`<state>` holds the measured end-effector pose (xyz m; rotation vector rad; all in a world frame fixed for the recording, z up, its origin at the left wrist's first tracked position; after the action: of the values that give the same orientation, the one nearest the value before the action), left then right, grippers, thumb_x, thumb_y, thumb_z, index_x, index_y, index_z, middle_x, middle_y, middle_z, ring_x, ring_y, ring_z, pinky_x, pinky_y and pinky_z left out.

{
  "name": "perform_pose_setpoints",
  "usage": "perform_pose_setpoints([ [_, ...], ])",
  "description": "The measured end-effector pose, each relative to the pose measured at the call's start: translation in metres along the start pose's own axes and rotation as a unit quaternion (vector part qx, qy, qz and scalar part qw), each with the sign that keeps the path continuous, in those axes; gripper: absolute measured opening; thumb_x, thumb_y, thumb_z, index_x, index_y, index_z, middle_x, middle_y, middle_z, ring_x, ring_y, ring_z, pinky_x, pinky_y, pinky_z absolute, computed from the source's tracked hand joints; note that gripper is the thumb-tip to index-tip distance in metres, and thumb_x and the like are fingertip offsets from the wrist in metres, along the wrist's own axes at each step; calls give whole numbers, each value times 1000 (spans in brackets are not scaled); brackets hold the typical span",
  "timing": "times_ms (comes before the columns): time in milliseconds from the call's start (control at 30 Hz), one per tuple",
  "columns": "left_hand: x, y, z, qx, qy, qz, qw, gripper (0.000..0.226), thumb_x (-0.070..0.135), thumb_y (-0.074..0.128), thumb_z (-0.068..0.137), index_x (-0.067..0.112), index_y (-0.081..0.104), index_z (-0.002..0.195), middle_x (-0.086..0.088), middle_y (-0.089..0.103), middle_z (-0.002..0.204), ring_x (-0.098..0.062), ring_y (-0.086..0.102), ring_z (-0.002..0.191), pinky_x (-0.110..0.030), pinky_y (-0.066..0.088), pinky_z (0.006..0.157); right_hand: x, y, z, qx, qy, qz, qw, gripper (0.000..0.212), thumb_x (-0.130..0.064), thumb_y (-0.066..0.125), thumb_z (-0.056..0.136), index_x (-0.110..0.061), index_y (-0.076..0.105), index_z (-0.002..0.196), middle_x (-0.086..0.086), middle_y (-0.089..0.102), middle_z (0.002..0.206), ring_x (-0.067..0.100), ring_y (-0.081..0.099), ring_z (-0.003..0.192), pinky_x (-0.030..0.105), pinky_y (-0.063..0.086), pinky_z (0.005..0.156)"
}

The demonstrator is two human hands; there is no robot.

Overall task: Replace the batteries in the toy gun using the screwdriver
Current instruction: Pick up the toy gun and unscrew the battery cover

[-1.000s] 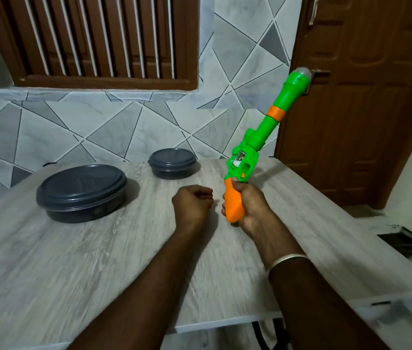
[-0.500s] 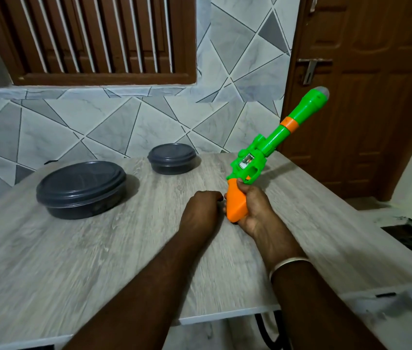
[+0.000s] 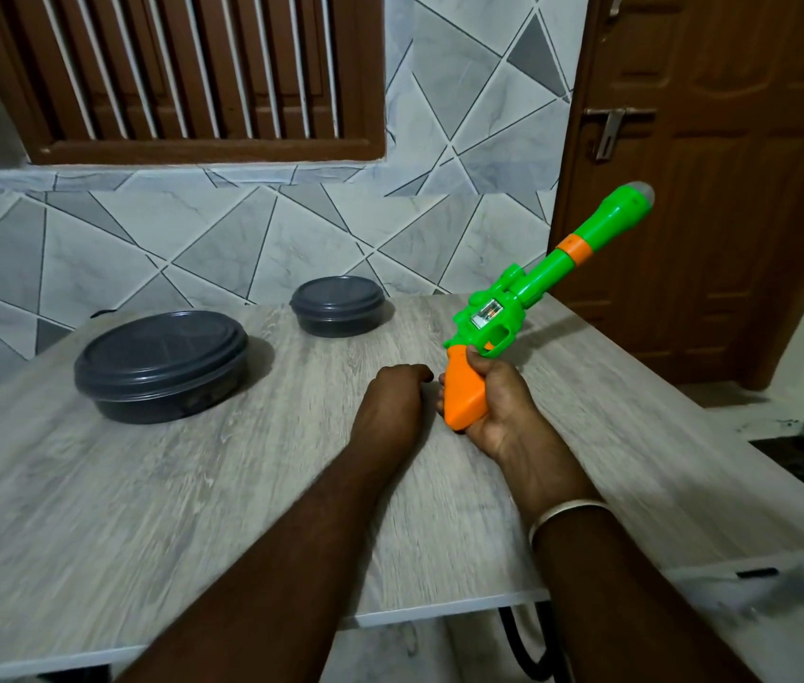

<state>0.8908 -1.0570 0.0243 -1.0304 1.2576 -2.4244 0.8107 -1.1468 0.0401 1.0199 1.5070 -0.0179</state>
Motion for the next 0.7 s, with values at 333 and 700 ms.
perform_pose_setpoints([
  [333,-5,-2,0,33,-20,-68,997,35,2,54,96,13,69,126,-9,70,125,-23,65,116,-29,49,99,1,-3,4,0,11,14,1000,35,-33,49,100,-6,54,120,14,57,82,25,53,66,36,44,59],
  [700,-46,-58,-5,347,-174,-340,857,26,0,61,89,21,76,94,1,76,92,-17,72,90,-44,58,92,-5,-16,-1,-25,16,73,997,25,-28,47,102,-6,55,110,17,61,94,27,57,75,37,48,69],
])
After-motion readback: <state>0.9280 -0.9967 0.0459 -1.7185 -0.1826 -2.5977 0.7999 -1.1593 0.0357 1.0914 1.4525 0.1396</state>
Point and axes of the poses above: each hand's wrist, its own z-axis towards the middle knuckle, its own y-axis out of the palm, x = y × z, the point moved 2 cm from there along z, towards the middle knuckle
